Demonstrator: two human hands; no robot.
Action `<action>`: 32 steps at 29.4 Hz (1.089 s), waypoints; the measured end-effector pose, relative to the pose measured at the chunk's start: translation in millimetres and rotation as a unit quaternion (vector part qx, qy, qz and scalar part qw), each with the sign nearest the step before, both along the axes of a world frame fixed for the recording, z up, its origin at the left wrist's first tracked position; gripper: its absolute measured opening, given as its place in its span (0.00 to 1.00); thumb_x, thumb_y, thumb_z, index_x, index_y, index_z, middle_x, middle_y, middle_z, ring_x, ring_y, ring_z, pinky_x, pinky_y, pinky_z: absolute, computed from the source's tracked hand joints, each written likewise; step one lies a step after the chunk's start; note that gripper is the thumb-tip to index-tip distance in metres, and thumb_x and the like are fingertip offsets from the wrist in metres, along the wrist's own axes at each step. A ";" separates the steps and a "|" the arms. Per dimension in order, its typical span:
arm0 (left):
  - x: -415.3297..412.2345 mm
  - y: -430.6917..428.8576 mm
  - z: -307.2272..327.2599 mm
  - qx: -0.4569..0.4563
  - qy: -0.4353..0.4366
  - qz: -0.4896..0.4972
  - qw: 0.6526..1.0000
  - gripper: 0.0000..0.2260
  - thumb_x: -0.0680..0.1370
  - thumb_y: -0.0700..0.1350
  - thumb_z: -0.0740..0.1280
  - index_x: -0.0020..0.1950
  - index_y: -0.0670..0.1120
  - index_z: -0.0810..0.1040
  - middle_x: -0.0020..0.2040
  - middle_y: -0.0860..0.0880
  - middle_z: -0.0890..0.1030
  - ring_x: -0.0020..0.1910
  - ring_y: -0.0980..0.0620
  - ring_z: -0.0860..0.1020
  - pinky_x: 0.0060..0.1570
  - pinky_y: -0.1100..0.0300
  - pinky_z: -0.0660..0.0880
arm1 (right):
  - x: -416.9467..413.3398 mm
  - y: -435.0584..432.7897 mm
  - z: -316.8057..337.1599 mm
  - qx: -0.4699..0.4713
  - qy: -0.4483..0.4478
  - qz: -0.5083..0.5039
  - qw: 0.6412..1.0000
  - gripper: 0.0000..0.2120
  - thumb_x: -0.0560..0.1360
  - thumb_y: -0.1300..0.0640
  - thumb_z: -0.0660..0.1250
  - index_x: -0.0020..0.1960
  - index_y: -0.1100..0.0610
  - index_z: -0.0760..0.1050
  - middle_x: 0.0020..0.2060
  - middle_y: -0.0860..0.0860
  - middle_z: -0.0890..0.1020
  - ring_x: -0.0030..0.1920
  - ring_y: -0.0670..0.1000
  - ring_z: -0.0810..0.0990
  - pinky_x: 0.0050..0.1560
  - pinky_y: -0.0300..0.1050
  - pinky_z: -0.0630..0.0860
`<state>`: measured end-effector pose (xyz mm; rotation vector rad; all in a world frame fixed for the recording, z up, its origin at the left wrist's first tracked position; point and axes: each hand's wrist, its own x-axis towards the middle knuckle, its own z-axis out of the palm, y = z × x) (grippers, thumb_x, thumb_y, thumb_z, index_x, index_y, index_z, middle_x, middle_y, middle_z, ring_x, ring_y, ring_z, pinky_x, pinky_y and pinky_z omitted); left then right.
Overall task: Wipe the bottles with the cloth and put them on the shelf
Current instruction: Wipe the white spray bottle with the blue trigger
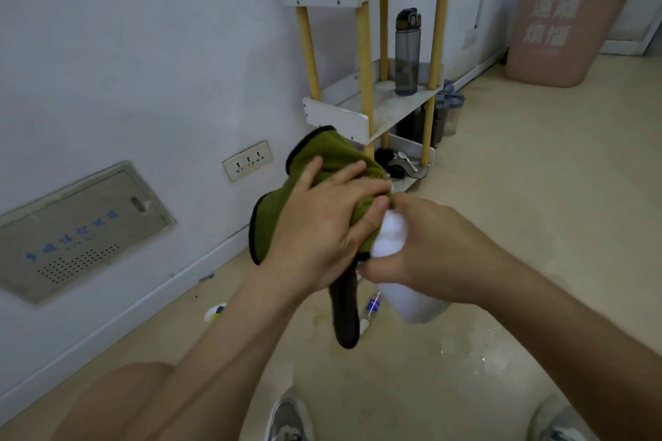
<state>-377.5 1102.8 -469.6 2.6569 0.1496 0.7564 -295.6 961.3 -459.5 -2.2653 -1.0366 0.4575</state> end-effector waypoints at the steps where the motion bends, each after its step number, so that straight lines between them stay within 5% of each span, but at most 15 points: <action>1: 2.6 -4.6 -3.7 0.005 0.022 -0.007 1.000 0.21 0.80 0.59 0.52 0.64 0.54 0.78 0.64 0.57 0.79 0.71 0.63 0.67 0.76 0.59 0.46 | 0.1 -0.6 0.6 0.003 -0.033 -0.007 0.999 0.27 0.63 0.41 0.75 0.58 0.47 0.71 0.46 0.44 0.79 0.48 0.50 0.78 0.49 0.48 0.75; 6: -3.0 -35.6 -10.0 -0.213 -0.033 -0.080 0.973 0.18 0.80 0.56 0.56 0.66 0.55 0.77 0.65 0.60 0.76 0.70 0.66 0.67 0.75 0.60 0.56 | 8.6 -1.2 2.8 0.014 -0.106 -0.058 0.993 0.26 0.67 0.43 0.72 0.60 0.52 0.70 0.45 0.46 0.75 0.51 0.55 0.78 0.44 0.43 0.65; 9: 3.0 -25.6 -9.7 -0.115 -0.041 -0.027 0.992 0.17 0.81 0.55 0.55 0.66 0.55 0.77 0.67 0.59 0.75 0.70 0.67 0.66 0.72 0.50 0.63 | 5.1 -0.3 1.5 0.020 -0.133 -0.046 0.990 0.26 0.66 0.43 0.73 0.58 0.53 0.69 0.43 0.47 0.76 0.47 0.55 0.78 0.44 0.45 0.70; 12: 14.1 -14.0 -5.2 -0.045 -0.020 0.063 0.997 0.18 0.82 0.54 0.54 0.67 0.53 0.77 0.68 0.54 0.77 0.71 0.64 0.64 0.72 0.50 0.59 | -2.8 2.6 -6.1 0.007 -0.149 -0.024 0.988 0.27 0.64 0.42 0.73 0.56 0.54 0.69 0.44 0.49 0.79 0.45 0.54 0.78 0.47 0.49 0.75; 18: -1.5 -42.5 -17.0 -0.137 0.012 -0.031 0.990 0.20 0.82 0.55 0.56 0.72 0.52 0.71 0.71 0.55 0.72 0.72 0.64 0.65 0.72 0.64 0.61 | 7.1 -2.2 -6.7 0.013 -0.130 -0.056 0.990 0.27 0.71 0.48 0.69 0.63 0.57 0.62 0.38 0.45 0.70 0.50 0.57 0.80 0.46 0.48 0.67; 22: 14.7 -23.2 -17.0 -0.110 -0.034 -0.002 0.993 0.20 0.82 0.54 0.55 0.72 0.49 0.72 0.69 0.52 0.75 0.70 0.57 0.70 0.69 0.50 0.67 | -2.4 -0.3 -7.5 0.028 -0.121 -0.046 0.991 0.46 0.66 0.45 0.74 0.75 0.56 0.54 0.41 0.47 0.74 0.41 0.53 0.74 0.45 0.48 0.71; 25: 16.9 -20.4 -14.6 -0.150 -0.119 0.070 0.979 0.18 0.82 0.52 0.56 0.69 0.51 0.76 0.63 0.57 0.79 0.64 0.60 0.74 0.64 0.55 0.71 | -4.5 2.1 -10.0 0.033 -0.055 -0.033 0.997 0.53 0.63 0.42 0.76 0.78 0.52 0.49 0.48 0.48 0.75 0.51 0.54 0.77 0.55 0.55 0.76; 28: 11.5 -33.0 -8.1 -0.364 -0.164 0.045 0.916 0.14 0.83 0.50 0.59 0.65 0.52 0.78 0.55 0.61 0.83 0.58 0.63 0.79 0.59 0.63 0.75 | 4.5 2.3 -11.2 0.118 0.127 -0.077 0.982 0.43 0.63 0.45 0.79 0.72 0.42 0.60 0.55 0.47 0.77 0.56 0.54 0.78 0.59 0.56 0.76; 30: 9.8 -41.2 -1.9 -0.571 -0.175 0.028 0.801 0.13 0.83 0.48 0.59 0.61 0.50 0.80 0.52 0.55 0.85 0.54 0.57 0.82 0.53 0.61 0.79 | 7.3 2.8 -11.1 0.209 0.248 -0.123 0.938 0.32 0.62 0.45 0.78 0.61 0.37 0.67 0.54 0.52 0.79 0.50 0.56 0.81 0.54 0.56 0.80; 32: 8.4 -41.1 3.4 -0.686 -0.172 0.058 0.705 0.13 0.82 0.50 0.60 0.59 0.48 0.81 0.51 0.49 0.86 0.50 0.52 0.84 0.45 0.57 0.82 | 11.5 4.1 -9.7 0.282 0.301 -0.137 0.900 0.26 0.56 0.41 0.75 0.51 0.34 0.69 0.54 0.53 0.80 0.50 0.58 0.82 0.54 0.59 0.80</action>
